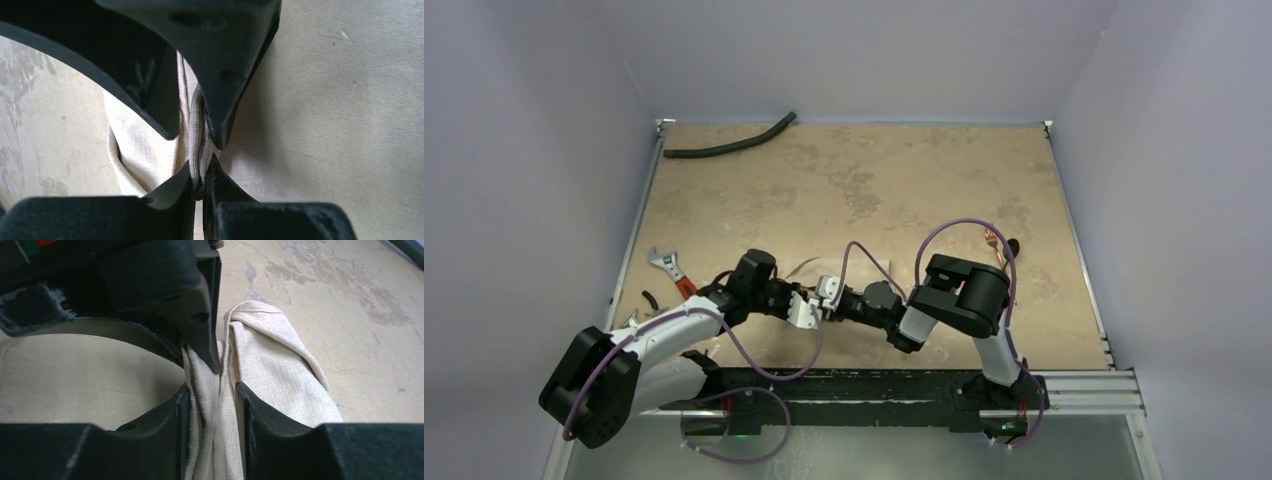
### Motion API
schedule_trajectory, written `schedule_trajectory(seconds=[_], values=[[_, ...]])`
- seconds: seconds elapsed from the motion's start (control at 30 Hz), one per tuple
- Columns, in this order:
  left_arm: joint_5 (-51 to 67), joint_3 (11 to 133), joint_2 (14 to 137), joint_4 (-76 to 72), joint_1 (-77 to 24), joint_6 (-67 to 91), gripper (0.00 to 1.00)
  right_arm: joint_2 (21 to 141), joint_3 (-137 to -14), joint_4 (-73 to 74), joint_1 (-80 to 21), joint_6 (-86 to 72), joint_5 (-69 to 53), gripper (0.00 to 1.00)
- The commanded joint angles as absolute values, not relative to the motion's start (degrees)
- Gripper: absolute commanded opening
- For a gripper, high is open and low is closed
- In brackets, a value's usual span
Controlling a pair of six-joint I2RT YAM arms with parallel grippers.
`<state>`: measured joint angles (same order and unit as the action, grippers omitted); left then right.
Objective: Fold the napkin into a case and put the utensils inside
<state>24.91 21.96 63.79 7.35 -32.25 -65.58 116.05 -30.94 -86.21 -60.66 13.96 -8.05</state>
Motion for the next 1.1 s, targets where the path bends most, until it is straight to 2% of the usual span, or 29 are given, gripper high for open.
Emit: schedule_trajectory(seconds=[0.0,0.13,0.17,0.23,0.3,0.4,0.53,0.7,0.87,1.07], values=[[26.68,23.99,63.86,8.02,-31.9,-65.7,0.0,116.62,-32.62,-91.91,-61.04,15.46,-6.48,0.34],[26.31,23.82,63.68,8.14,-31.83,-66.02,0.0,115.97,-31.9,-92.62,-61.0,14.61,-6.91,0.11],[26.22,23.69,63.67,8.29,-31.83,-66.16,0.04,115.78,-31.71,-92.82,-61.06,14.33,-7.02,0.06],[25.96,23.73,63.31,8.52,-31.9,-66.23,0.23,115.44,-31.33,-92.98,-61.03,13.36,-7.41,0.0],[25.62,23.85,62.33,9.45,-31.86,-65.93,0.46,115.23,-31.19,-92.47,-61.01,12.4,-7.66,0.0],[25.65,24.6,59.76,14.38,-31.74,-65.76,0.67,115.59,-30.92,-92.11,-61.01,10.38,-7.99,0.0],[24.87,25.24,55.33,18.9,-31.21,-61.54,0.75,116.09,-30.88,-91.06,-61.0,8.09,-8.47,0.0],[23.53,28.34,53.74,19.66,-29.3,-52.96,0.79,116.37,-30.69,-90.2,-61.02,5.22,-10.12,0.0],[24.51,33.77,60.2,14.65,-22.48,-42.26,0.94,116.52,-30.57,-89.93,-61.0,4.45,-11.12,0.0],[28.75,40.36,68.57,12.04,-19.25,-34.79,0.98,117.19,-30.39,-89.83,-61.0,3.33,-11.88,0.0]])
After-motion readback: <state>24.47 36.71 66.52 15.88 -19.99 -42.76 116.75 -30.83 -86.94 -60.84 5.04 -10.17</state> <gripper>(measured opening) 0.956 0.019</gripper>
